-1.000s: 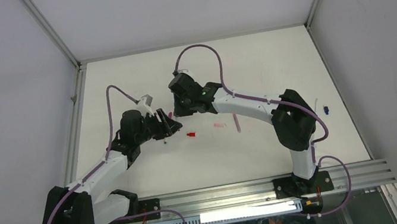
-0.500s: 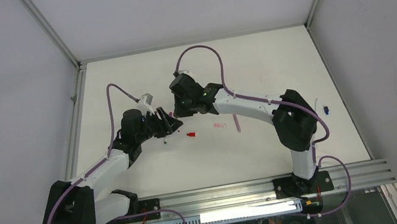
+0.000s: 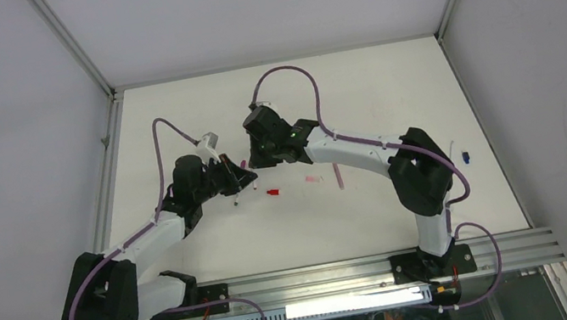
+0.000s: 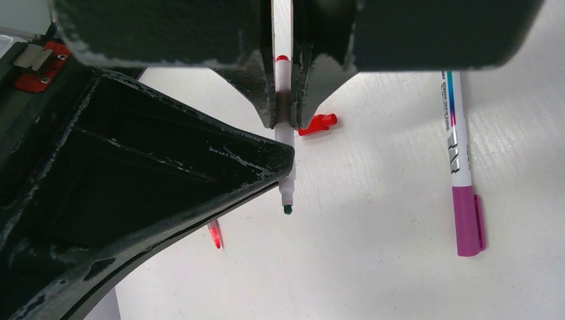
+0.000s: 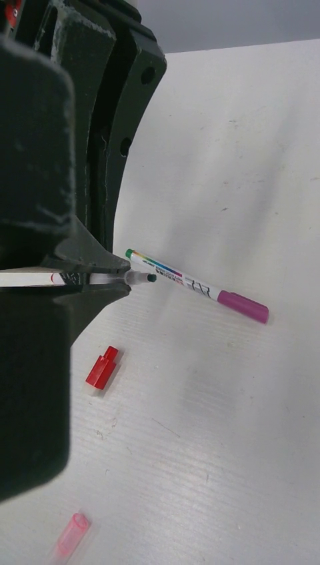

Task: Insert the pens into the pen caps

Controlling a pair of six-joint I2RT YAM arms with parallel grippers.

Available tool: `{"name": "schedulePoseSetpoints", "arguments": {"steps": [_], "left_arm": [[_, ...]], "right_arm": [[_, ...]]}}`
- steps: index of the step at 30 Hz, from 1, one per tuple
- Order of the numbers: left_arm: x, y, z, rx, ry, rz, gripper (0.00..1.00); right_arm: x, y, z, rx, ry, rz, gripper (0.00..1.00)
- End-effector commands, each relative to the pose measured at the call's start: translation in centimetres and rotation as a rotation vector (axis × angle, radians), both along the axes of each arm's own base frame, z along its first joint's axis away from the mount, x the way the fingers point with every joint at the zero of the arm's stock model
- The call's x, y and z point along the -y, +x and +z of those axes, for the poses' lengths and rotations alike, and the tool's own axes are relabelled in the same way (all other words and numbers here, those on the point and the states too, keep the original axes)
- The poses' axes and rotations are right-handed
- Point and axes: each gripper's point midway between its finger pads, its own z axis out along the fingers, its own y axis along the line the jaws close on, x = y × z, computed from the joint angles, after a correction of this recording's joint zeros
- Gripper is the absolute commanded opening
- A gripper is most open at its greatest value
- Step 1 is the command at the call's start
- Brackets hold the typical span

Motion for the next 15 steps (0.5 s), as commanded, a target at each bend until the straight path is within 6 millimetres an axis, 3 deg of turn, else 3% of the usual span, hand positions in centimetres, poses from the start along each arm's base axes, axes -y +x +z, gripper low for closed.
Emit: {"name": "schedulePoseSetpoints", "arguments": {"steps": [1,5,10,15], "left_arm": [[0.4,-0.2,0.7,0.036,-0.019,-0.028,0.00],[0.3,-0.5,0.7,0.038,-0.005,-0.045,0.00],[-0.1,-1.2,0.4,0.039,0.030,-0.057,0.00],[-0.7,-1.7,0.2,0.043,0.066,-0.057,0.00]], "right_arm": [[-0.6,0.5,2.7,0.045,0.073,-0.006,0.00],[-0.1,0.8,2.9,0.056,0.065,-0.024,0.05],[1.2,1.7,3.2,0.064,0.049,-0.065,0.24],[2.4,2.5,3.8,0.084,0.040,-0.112,0.36]]}}
